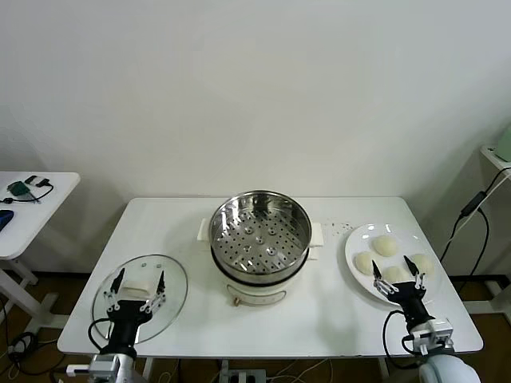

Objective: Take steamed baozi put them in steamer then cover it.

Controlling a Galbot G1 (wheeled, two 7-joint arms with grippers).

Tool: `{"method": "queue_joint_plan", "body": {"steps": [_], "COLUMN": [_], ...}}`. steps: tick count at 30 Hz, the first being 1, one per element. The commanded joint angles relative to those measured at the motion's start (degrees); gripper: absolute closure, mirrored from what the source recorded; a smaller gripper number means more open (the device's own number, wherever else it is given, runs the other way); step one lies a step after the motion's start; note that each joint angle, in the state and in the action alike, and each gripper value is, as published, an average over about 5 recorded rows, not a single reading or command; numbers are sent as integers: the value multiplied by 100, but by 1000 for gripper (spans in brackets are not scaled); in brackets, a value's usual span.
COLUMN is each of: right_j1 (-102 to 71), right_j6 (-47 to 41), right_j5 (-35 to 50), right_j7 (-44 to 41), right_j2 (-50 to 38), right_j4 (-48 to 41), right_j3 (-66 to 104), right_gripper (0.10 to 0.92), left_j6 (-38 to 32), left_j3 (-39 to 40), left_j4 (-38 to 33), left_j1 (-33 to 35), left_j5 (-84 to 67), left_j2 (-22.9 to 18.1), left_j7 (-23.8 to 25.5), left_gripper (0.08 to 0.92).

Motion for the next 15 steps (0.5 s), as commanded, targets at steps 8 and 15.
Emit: {"method": "queue_joint_plan", "body": {"steps": [8,15], "right_j1": [1088,3096], "right_j6": [-793,-570], "right_j5": [-680,-1596], "right_j7": [-2619,-4270], "right_j2": [-2987,-3771], "right_j4": [-977,-2014], "right_j3": [-671,-2344], "right_gripper": [203,203], "left_j6": [-38,-20], "left_j3": [205,223], "left_j4": [-78,-20], "left_j1": [104,69], "left_j5": [-35,-61], "left_j2": [61,76], "left_j7": [-98,-83], "left_gripper": [177,177]}}
